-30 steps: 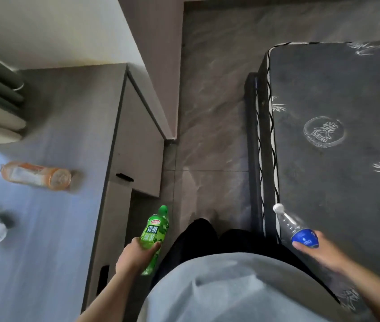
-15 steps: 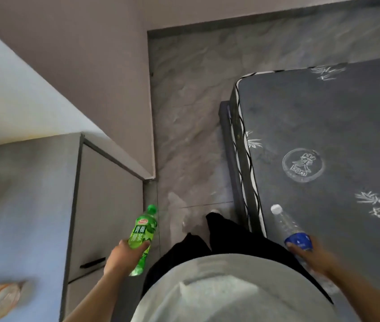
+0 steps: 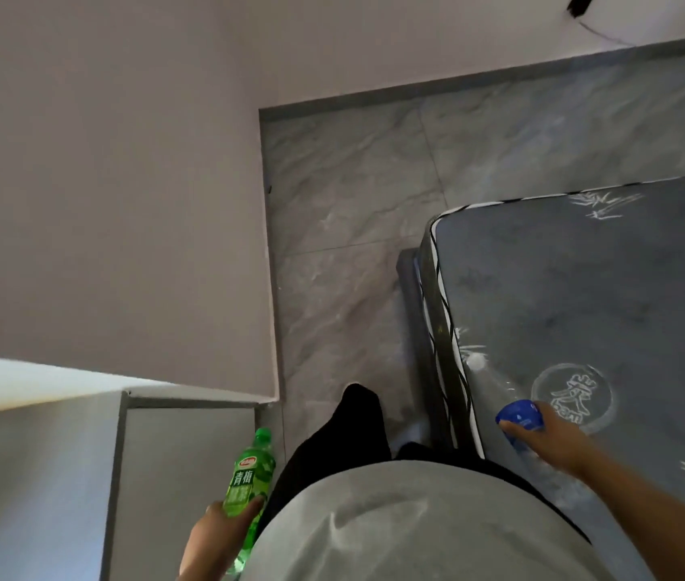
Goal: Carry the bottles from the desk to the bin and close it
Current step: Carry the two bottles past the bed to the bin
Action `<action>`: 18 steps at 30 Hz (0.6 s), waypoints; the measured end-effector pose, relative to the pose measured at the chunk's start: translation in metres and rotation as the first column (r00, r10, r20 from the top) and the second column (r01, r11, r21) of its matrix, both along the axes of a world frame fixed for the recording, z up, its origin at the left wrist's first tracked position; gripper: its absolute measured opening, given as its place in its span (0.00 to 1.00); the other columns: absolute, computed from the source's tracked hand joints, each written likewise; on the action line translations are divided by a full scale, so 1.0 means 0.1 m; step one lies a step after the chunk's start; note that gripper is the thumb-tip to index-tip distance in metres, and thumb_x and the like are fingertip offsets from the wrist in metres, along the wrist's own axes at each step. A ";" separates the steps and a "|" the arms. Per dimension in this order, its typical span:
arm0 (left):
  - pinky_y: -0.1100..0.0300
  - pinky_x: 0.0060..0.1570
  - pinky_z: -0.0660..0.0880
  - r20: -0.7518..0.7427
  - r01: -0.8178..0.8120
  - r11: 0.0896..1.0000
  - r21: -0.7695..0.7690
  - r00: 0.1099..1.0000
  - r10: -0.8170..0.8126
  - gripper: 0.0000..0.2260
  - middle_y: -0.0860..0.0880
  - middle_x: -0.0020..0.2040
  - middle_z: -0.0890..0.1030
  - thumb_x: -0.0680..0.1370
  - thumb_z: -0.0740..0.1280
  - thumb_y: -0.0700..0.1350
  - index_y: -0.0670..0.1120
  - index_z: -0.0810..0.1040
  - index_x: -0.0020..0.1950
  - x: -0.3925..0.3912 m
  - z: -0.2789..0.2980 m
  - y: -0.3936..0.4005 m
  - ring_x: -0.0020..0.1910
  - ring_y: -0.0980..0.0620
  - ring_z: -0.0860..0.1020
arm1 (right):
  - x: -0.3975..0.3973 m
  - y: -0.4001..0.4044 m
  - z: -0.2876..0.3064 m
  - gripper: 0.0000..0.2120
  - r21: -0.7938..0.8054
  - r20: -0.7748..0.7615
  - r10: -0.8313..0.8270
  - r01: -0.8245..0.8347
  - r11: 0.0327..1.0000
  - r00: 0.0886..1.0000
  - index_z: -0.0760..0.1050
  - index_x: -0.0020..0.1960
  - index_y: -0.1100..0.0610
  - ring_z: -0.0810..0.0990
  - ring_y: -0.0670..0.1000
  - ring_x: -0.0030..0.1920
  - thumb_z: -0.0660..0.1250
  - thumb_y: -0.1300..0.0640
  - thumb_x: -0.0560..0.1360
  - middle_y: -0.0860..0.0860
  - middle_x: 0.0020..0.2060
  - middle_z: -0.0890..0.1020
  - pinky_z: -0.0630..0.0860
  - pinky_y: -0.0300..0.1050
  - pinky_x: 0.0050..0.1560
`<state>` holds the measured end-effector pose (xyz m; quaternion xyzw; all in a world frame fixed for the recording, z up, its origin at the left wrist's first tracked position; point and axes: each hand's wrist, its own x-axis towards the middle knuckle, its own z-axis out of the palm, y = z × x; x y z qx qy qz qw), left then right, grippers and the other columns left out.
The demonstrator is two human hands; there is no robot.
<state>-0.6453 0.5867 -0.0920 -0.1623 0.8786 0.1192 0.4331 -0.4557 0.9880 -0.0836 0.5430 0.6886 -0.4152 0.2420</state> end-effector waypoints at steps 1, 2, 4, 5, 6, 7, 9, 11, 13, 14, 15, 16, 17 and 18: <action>0.55 0.51 0.72 -0.010 0.014 1.000 0.004 1.000 -0.014 0.28 0.39 0.56 0.80 0.70 0.68 0.62 0.41 0.74 0.59 -0.18 0.00 0.11 0.57 0.41 0.77 | -0.10 0.05 0.00 0.33 -0.015 0.026 -0.018 0.018 1.000 1.000 0.63 0.70 0.61 0.74 0.63 0.62 0.70 0.48 0.71 0.62 0.63 0.74 0.71 0.54 0.61; 0.55 0.49 0.71 -0.021 0.030 0.999 0.010 0.999 -0.030 0.28 0.38 0.56 0.80 0.70 0.68 0.61 0.41 0.74 0.60 -0.36 0.02 0.22 0.57 0.41 0.78 | -0.19 0.08 0.00 0.34 -0.024 0.047 -0.041 0.042 0.999 0.998 0.63 0.70 0.60 0.74 0.63 0.61 0.70 0.48 0.71 0.63 0.63 0.73 0.72 0.54 0.60; 0.55 0.47 0.71 -0.043 0.079 0.997 0.024 0.996 -0.078 0.28 0.38 0.56 0.81 0.70 0.67 0.61 0.42 0.73 0.60 -0.75 0.02 0.46 0.56 0.40 0.78 | -0.35 0.17 -0.01 0.34 -0.021 0.079 -0.084 0.086 0.996 0.993 0.62 0.70 0.60 0.76 0.63 0.57 0.70 0.47 0.71 0.64 0.62 0.74 0.74 0.55 0.57; 0.54 0.48 0.72 -0.052 0.110 0.994 0.029 0.993 -0.108 0.27 0.39 0.56 0.81 0.70 0.68 0.61 0.43 0.74 0.60 -0.97 0.02 0.58 0.55 0.40 0.78 | -0.42 0.22 -0.01 0.34 -0.026 0.096 -0.098 0.101 0.995 0.991 0.62 0.70 0.60 0.77 0.62 0.55 0.70 0.46 0.71 0.64 0.61 0.74 0.75 0.54 0.55; 0.54 0.48 0.73 -0.061 0.142 0.989 0.034 0.988 -0.140 0.26 0.39 0.55 0.81 0.70 0.68 0.61 0.43 0.75 0.59 -1.18 0.02 0.70 0.54 0.40 0.79 | -0.48 0.29 -0.01 0.34 -0.031 0.106 -0.109 0.112 0.993 0.988 0.62 0.70 0.60 0.77 0.62 0.53 0.70 0.46 0.71 0.64 0.61 0.75 0.76 0.54 0.54; 0.54 0.48 0.74 -0.068 0.172 0.984 0.044 0.983 -0.169 0.25 0.39 0.54 0.82 0.69 0.68 0.61 0.43 0.76 0.58 -1.38 0.02 0.83 0.53 0.40 0.80 | -0.54 0.35 -0.01 0.34 -0.041 0.118 -0.120 0.126 0.991 0.986 0.63 0.70 0.60 0.78 0.62 0.53 0.70 0.46 0.71 0.64 0.60 0.76 0.75 0.54 0.54; 0.53 0.50 0.77 -0.083 0.180 0.980 0.091 0.982 -0.172 0.26 0.39 0.52 0.83 0.69 0.69 0.61 0.42 0.77 0.56 -1.75 0.04 1.10 0.50 0.40 0.81 | -0.65 0.47 -0.02 0.34 -0.037 0.132 -0.176 0.182 0.983 0.975 0.63 0.69 0.61 0.78 0.64 0.54 0.70 0.47 0.71 0.64 0.59 0.76 0.74 0.55 0.58; 0.51 0.51 0.78 -0.102 0.181 0.976 0.121 0.980 -0.169 0.26 0.39 0.51 0.83 0.69 0.69 0.61 0.42 0.77 0.57 -2.10 0.03 1.38 0.49 0.41 0.81 | -0.81 0.60 -0.04 0.34 -0.037 0.154 -0.219 0.227 0.973 0.963 0.64 0.69 0.62 0.77 0.64 0.56 0.70 0.47 0.71 0.64 0.59 0.77 0.71 0.54 0.60; 0.53 0.51 0.77 -0.117 0.197 0.972 0.127 0.976 -0.183 0.26 0.39 0.52 0.83 0.69 0.69 0.61 0.42 0.77 0.57 -2.43 0.00 1.66 0.50 0.41 0.81 | -1.00 0.77 -0.10 0.33 -0.048 0.165 -0.237 0.248 0.968 0.957 0.64 0.69 0.63 0.76 0.64 0.59 0.70 0.48 0.71 0.65 0.60 0.76 0.70 0.53 0.61; 0.54 0.50 0.76 -0.123 0.202 0.971 0.127 0.975 -0.187 0.26 0.39 0.53 0.82 0.70 0.69 0.60 0.42 0.77 0.58 -2.58 -0.02 1.80 0.51 0.41 0.81 | -1.12 0.87 -0.12 0.33 -0.049 0.168 -0.231 0.242 0.969 0.958 0.64 0.69 0.63 0.76 0.64 0.59 0.69 0.47 0.72 0.65 0.60 0.76 0.70 0.52 0.60; 0.54 0.50 0.75 -0.127 0.201 0.972 0.125 0.975 -0.185 0.26 0.39 0.53 0.82 0.70 0.69 0.60 0.42 0.76 0.58 -2.71 -0.03 1.92 0.51 0.41 0.80 | -1.26 0.99 -0.14 0.32 -0.050 0.170 -0.221 0.232 0.971 0.960 0.64 0.69 0.63 0.76 0.64 0.59 0.69 0.47 0.72 0.65 0.60 0.77 0.70 0.52 0.59; 0.54 0.50 0.75 -0.131 0.193 0.973 0.124 0.975 -0.177 0.26 0.39 0.53 0.82 0.70 0.69 0.59 0.42 0.76 0.58 -2.84 -0.05 2.03 0.51 0.41 0.80 | -1.40 1.13 -0.15 0.32 -0.048 0.166 -0.210 0.221 0.974 0.963 0.64 0.69 0.63 0.76 0.64 0.59 0.68 0.47 0.72 0.65 0.60 0.77 0.71 0.51 0.58; 0.54 0.49 0.75 -0.132 0.182 0.976 0.122 0.977 -0.166 0.25 0.38 0.53 0.82 0.70 0.69 0.59 0.42 0.77 0.58 -2.95 -0.05 2.13 0.51 0.40 0.80 | -1.55 1.28 -0.16 0.32 -0.047 0.158 -0.203 0.213 0.976 0.966 0.64 0.69 0.63 0.76 0.64 0.58 0.68 0.47 0.73 0.65 0.60 0.77 0.71 0.51 0.57; 0.54 0.49 0.74 -0.129 0.171 0.978 0.119 0.979 -0.155 0.25 0.38 0.53 0.82 0.70 0.70 0.59 0.42 0.77 0.58 -3.04 -0.06 2.22 0.51 0.40 0.80 | -1.72 1.43 -0.15 0.32 -0.050 0.143 -0.206 0.215 0.975 0.968 0.63 0.69 0.64 0.76 0.64 0.57 0.68 0.47 0.73 0.65 0.60 0.76 0.71 0.51 0.56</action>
